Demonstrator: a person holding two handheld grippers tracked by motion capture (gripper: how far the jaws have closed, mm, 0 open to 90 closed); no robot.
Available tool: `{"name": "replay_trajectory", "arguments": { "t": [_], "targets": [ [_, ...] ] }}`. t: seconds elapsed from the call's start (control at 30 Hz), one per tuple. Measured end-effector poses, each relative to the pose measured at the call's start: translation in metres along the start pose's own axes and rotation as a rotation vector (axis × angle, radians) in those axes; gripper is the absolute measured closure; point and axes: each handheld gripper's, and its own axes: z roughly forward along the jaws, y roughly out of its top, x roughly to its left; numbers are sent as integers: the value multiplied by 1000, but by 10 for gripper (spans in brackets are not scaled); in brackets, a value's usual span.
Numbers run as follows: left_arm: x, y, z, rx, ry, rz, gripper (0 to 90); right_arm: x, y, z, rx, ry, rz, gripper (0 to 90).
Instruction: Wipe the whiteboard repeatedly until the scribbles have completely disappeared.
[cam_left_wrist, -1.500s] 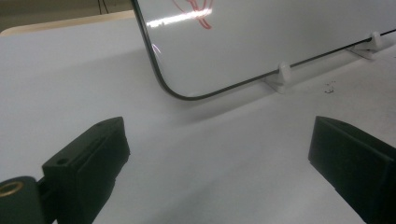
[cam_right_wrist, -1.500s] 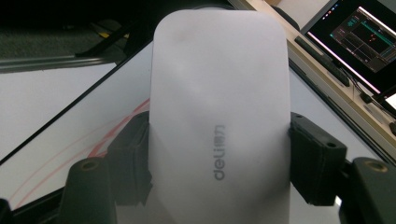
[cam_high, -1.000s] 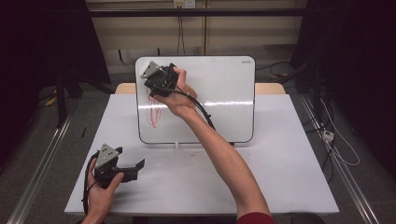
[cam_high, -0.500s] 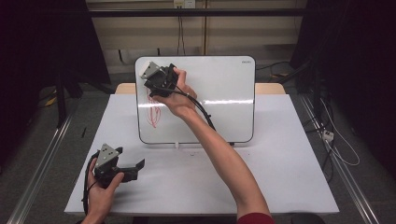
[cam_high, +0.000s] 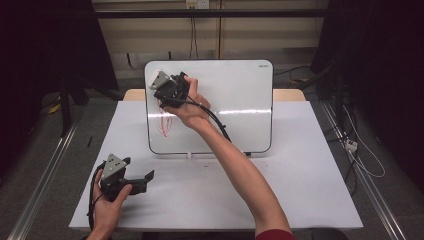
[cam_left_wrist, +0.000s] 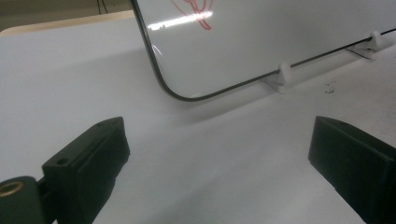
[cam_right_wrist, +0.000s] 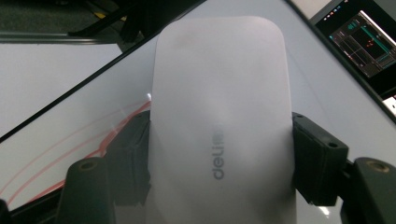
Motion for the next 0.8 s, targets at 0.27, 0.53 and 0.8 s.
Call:
{"name": "replay_trajectory", "arguments": {
  "t": [0.27, 0.53, 0.8],
  "targets": [
    [-1, 0, 2, 4, 0, -2, 46, 10, -7, -2, 0, 23, -28, 311],
    [-1, 0, 2, 9, 0, 3, 46, 14, -10, -4, -1, 28, -35, 311],
    [-1, -1, 1, 10, 0, 7, 46, 12, -9, -3, 8, 27, -40, 313]
  ]
}}
